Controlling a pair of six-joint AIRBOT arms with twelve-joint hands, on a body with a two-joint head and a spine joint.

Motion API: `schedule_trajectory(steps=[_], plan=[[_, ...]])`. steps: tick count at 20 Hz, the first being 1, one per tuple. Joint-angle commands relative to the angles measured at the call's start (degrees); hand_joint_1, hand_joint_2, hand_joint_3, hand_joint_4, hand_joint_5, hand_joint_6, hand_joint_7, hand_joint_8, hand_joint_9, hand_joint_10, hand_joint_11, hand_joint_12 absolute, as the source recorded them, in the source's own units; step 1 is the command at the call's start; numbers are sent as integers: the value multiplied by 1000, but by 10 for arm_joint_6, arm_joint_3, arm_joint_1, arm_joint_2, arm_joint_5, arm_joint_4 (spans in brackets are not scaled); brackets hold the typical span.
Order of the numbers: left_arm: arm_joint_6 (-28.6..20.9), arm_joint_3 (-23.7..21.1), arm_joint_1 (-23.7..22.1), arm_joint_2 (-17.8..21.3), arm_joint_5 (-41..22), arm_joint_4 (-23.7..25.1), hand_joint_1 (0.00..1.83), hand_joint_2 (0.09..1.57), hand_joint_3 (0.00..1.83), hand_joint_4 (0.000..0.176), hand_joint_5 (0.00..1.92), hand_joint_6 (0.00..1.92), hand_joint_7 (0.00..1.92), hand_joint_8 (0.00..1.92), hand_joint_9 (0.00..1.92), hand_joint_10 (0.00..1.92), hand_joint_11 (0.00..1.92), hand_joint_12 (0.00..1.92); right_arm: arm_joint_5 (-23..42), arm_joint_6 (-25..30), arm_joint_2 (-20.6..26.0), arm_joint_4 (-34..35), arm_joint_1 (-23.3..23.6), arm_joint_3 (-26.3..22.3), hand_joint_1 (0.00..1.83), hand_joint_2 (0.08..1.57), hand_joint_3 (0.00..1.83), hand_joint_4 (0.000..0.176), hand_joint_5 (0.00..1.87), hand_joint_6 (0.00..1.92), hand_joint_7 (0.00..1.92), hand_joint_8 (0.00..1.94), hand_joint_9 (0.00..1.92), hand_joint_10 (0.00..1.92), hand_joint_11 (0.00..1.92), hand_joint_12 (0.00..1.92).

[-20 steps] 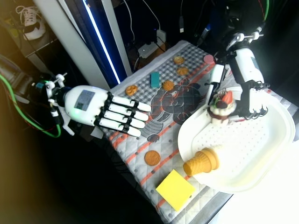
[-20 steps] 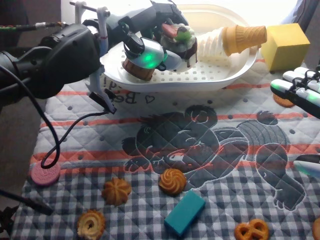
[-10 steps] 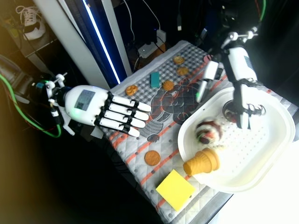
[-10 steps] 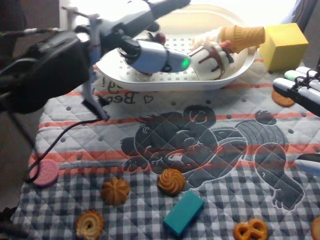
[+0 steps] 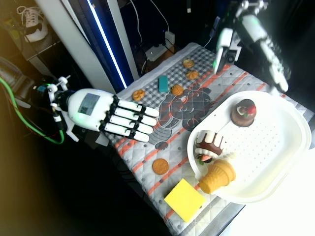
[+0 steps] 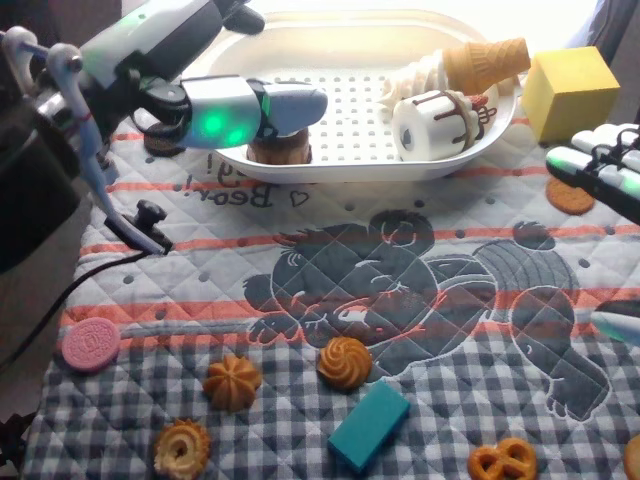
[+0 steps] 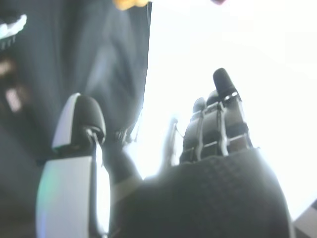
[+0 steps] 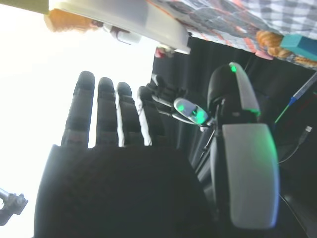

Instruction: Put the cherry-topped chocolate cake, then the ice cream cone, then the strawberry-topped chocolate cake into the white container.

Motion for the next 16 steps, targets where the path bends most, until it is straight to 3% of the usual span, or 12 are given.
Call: schedule_trajectory(steps=[1, 2, 4, 5, 7, 8, 10, 12, 13, 14, 15, 16], plan=[[-4, -6, 4, 13, -97, 9, 771, 1094, 0, 175, 0, 0, 0, 0, 30, 11, 0, 1061, 75, 1, 4, -1, 2, -1, 687, 1186, 2, 33, 0, 0, 0, 0, 0, 0, 0, 235], [-6, -17, 15, 23, -116, 9, 764, 1100, 1, 176, 0, 0, 0, 0, 24, 8, 0, 1176, 77, 1, 5, -1, 3, 0, 699, 1182, 0, 30, 0, 0, 0, 0, 0, 0, 0, 301], [-31, -38, 44, 48, -163, 10, 745, 1085, 0, 171, 0, 0, 2, 0, 57, 18, 0, 1128, 80, 1, 4, -1, 9, 3, 685, 1186, 1, 9, 0, 0, 0, 0, 0, 0, 0, 341], [-43, -41, 55, 54, -177, 11, 702, 1054, 0, 175, 9, 3, 29, 6, 100, 32, 0, 1197, 82, 1, 4, -1, 10, 4, 664, 1186, 1, 14, 0, 0, 0, 0, 0, 0, 0, 296], [-78, -49, 83, 67, -216, 13, 694, 1062, 1, 166, 0, 0, 31, 1, 103, 25, 0, 1109, 89, 1, 4, 1, 13, 7, 665, 1184, 0, 20, 0, 0, 0, 0, 0, 0, 0, 404], [-83, -58, 99, 75, -239, 12, 697, 1057, 0, 165, 0, 0, 22, 5, 100, 20, 0, 1039, 96, 1, 4, 4, 14, 8, 691, 1181, 0, 8, 0, 0, 0, 0, 0, 0, 0, 415], [-83, -78, 127, 91, -282, 9, 719, 1067, 6, 145, 8, 2, 29, 3, 112, 19, 0, 974, 112, -2, 7, 8, 17, 9, 705, 1187, 1, 6, 0, 0, 0, 0, 0, 0, 0, 262], [-83, -100, 162, 108, -333, 3, 665, 1170, 25, 153, 0, 0, 6, 0, 111, 14, 0, 1023, 134, -7, 10, 16, 18, 8, 698, 1187, 1, 0, 0, 0, 0, 0, 0, 0, 0, 166], [-83, -112, 186, 117, -365, -4, 651, 1212, 19, 159, 0, 0, 0, 0, 60, 33, 0, 809, 145, -9, 14, 19, 18, 7, 702, 1189, 1, 16, 0, 0, 0, 0, 0, 0, 0, 32], [-83, -118, 200, 123, -383, -10, 621, 1236, 10, 154, 0, 0, 0, 0, 11, 6, 0, 408, 150, -12, 18, 21, 19, 6, 688, 1173, 0, 42, 0, 0, 0, 0, 0, 0, 0, 6], [-83, -125, 214, 129, -403, -16, 580, 1261, 7, 158, 0, 0, 0, 0, 1, 0, 0, 241, 157, -19, 24, 24, 21, 3, 663, 1182, 0, 45, 0, 0, 0, 0, 0, 0, 0, 0], [-84, -131, 226, 134, -417, -22, 532, 1273, 5, 165, 0, 0, 0, 0, 0, 0, 0, 241, 165, -24, 30, 26, 22, -1, 623, 1190, 3, 35, 0, 0, 0, 0, 0, 0, 0, 0]])
